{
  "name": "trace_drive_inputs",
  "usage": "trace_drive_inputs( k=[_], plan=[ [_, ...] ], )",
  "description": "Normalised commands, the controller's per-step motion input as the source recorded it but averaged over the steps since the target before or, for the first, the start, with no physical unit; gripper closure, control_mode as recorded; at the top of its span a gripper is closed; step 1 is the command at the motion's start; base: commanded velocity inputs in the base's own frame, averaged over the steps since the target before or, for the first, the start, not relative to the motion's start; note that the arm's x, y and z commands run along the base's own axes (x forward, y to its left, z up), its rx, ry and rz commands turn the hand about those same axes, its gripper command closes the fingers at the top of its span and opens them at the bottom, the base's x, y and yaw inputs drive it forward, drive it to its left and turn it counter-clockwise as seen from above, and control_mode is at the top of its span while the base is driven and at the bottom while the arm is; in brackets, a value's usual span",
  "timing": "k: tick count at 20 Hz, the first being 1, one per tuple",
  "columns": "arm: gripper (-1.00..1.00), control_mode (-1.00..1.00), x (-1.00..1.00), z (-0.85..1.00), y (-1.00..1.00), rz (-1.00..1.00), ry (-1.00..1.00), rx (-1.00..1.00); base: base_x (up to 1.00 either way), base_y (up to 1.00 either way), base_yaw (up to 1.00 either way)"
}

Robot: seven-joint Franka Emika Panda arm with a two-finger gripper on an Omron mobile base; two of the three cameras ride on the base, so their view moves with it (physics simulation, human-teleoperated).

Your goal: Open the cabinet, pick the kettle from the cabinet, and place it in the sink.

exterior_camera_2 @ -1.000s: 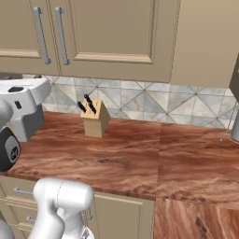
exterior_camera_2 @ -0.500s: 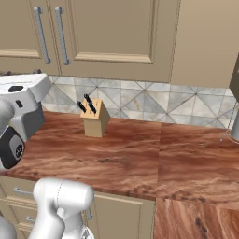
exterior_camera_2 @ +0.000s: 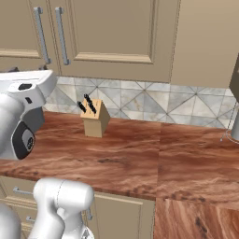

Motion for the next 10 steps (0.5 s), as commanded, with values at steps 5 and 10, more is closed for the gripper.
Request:
trace_drive_inputs(
  k=[5,10],
  plan=[
    [-1.00,-1.00,0.27,0.00,0.11,0.00,-0.02,0.00,0.00,0.00,0.00],
    [-1.00,-1.00,0.17,0.00,0.08,0.00,0.00,0.00,0.00,0.00,0.00]
  ],
)
